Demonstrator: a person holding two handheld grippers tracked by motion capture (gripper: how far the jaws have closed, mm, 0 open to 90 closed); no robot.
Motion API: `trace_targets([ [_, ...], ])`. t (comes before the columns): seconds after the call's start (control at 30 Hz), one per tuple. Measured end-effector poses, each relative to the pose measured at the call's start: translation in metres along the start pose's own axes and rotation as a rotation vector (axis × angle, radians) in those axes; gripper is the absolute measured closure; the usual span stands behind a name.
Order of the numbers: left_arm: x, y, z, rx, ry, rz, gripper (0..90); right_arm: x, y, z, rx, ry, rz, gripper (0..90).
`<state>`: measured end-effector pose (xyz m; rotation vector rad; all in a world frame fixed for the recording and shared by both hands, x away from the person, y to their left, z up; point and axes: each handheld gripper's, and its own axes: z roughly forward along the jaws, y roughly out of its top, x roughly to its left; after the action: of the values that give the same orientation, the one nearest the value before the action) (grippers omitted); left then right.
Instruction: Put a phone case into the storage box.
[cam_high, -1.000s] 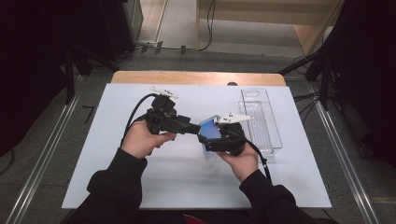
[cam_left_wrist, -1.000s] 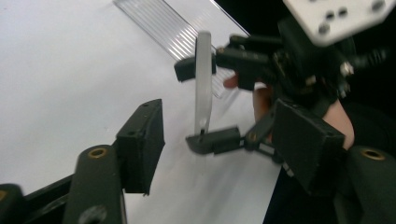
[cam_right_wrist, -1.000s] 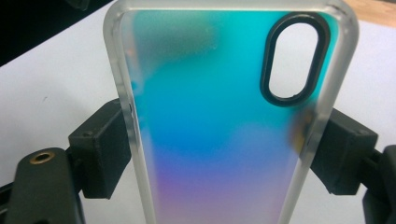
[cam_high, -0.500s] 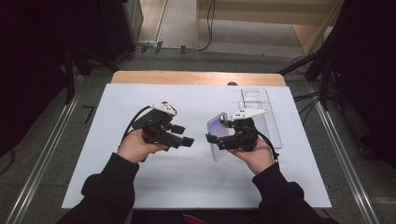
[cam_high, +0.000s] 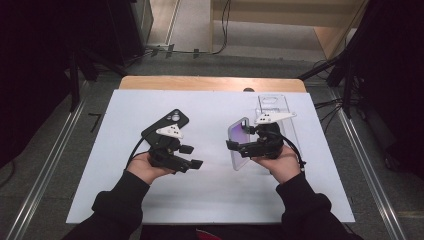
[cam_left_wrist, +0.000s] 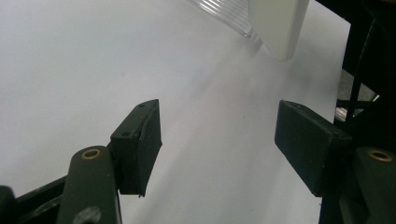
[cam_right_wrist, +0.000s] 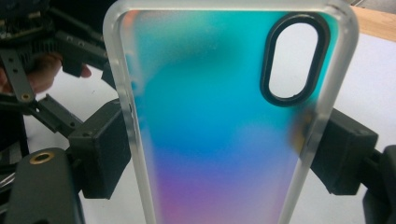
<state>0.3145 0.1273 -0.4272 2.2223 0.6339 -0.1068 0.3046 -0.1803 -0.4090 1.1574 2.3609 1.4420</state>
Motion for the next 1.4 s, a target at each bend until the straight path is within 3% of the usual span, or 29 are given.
trace_targets([
  [0.1,0.002,-0.009,0.0,0.004,0.002,0.003,31.7,-0.002,0.001,-0.003,-0.003,0.001,0.006,15.4],
  [0.17,0.003,-0.018,0.0,-0.007,0.0,-0.021,31.7,-0.003,0.002,-0.005,-0.005,-0.002,0.007,15.4],
  [0.3,0.003,-0.028,-0.001,-0.014,-0.007,-0.032,31.7,-0.004,0.003,-0.007,-0.008,0.0,0.011,15.4],
  [0.63,0.008,-0.053,-0.013,-0.005,0.04,-0.076,31.7,-0.012,0.011,-0.016,-0.027,-0.023,0.023,15.4],
  [0.77,0.007,-0.058,-0.019,-0.026,0.059,-0.092,31.6,-0.018,0.015,-0.024,-0.057,-0.047,0.053,15.4],
  [1.1,0.012,-0.07,-0.029,-0.035,0.104,-0.146,31.6,-0.042,0.025,-0.044,-0.091,-0.169,0.089,15.4],
  [1.4,0.011,-0.075,-0.034,-0.04,0.104,-0.176,31.6,-0.065,0.023,-0.053,-0.133,-0.271,0.154,15.4],
])
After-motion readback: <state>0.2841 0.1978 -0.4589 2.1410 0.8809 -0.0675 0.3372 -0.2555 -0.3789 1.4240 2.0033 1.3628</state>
